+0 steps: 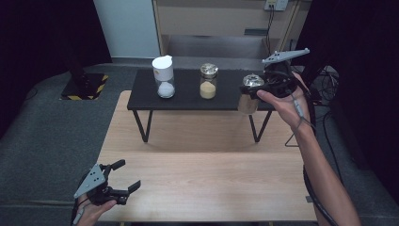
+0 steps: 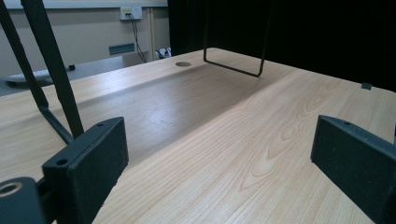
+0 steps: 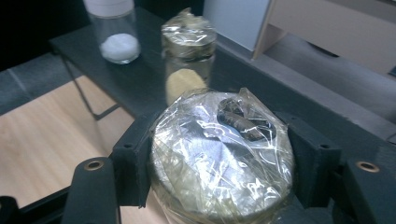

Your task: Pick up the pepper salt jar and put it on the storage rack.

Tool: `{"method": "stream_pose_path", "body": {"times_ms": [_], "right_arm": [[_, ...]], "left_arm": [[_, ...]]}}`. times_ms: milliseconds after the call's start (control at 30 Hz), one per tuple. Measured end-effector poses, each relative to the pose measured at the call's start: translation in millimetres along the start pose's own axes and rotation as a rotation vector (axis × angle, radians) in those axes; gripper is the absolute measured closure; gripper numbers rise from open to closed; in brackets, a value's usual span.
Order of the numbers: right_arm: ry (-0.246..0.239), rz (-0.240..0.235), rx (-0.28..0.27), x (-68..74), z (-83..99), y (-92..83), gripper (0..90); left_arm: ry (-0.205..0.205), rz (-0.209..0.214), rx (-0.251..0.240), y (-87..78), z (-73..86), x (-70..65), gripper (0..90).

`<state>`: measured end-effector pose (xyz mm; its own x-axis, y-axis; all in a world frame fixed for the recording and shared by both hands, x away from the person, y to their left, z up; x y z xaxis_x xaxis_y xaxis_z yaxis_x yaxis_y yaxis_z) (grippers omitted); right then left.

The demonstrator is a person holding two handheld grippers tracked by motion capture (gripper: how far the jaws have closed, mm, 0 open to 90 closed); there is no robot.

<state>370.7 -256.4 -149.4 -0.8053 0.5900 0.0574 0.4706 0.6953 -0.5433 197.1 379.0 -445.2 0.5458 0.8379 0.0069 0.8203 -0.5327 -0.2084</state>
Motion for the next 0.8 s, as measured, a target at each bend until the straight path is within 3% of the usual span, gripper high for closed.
{"method": "stream_pose_path", "body": {"times_ms": [800], "right_arm": [[0.073,0.126,-0.035,-29.5,-19.7,27.7,35.4]], "left_arm": [[-0.006,0.004,-0.004,-0.1,1.1,1.1,3.0]]}}
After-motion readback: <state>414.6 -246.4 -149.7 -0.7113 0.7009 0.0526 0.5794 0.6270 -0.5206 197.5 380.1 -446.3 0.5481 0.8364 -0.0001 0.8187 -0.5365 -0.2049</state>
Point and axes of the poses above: each handheld gripper's, and its own axes: y roughly forward along the jaws, z roughly out of its underside, x roughly to its left, the point moved 2 cm from there along y, roughly forward along the jaws, and after that the axes turned 14 degrees about -z, right-handed, at the moved point
